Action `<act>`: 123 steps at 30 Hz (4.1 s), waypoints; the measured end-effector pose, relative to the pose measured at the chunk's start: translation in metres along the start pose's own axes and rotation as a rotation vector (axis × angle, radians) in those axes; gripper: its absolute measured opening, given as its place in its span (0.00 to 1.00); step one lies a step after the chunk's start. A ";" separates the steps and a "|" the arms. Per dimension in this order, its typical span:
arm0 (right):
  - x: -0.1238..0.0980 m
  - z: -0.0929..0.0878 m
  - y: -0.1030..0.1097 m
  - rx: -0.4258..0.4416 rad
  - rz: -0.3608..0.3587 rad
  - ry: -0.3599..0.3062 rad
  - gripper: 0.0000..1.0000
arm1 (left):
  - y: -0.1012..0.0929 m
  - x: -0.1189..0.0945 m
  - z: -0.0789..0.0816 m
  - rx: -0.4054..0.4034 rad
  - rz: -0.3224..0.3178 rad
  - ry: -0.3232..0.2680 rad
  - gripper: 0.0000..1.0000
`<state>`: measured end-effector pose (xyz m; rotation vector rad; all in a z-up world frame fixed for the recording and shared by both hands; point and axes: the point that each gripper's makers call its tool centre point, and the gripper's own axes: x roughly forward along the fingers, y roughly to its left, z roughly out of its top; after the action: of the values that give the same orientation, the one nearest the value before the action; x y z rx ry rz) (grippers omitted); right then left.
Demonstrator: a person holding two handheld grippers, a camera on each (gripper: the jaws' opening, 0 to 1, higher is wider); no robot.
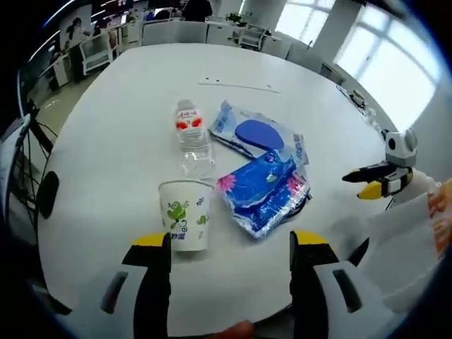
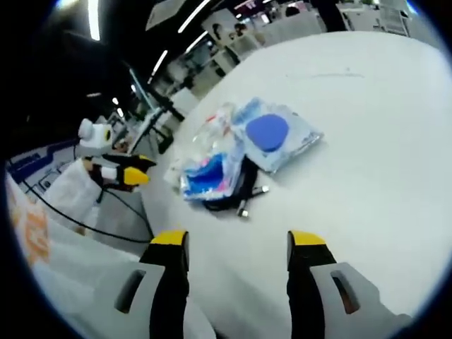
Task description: Arrange the tabletop items into an orderly group along one side of the table until the central work area is clear of visible clutter.
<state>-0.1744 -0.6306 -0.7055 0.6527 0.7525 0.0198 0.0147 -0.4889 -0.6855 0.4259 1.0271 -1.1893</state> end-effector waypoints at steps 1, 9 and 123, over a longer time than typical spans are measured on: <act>0.000 0.000 0.000 -0.001 0.000 0.002 0.54 | 0.000 0.001 0.000 0.003 0.002 0.004 0.69; 0.002 0.000 -0.004 0.014 -0.003 0.011 0.54 | 0.012 0.009 0.020 -0.030 0.045 -0.036 0.68; -0.012 0.022 -0.050 0.190 -0.041 -0.142 0.41 | 0.060 0.112 0.127 -0.223 0.187 -0.200 0.36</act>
<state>-0.1803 -0.6860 -0.7139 0.8110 0.6343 -0.1357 0.1254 -0.6245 -0.7276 0.2172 0.9126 -0.9189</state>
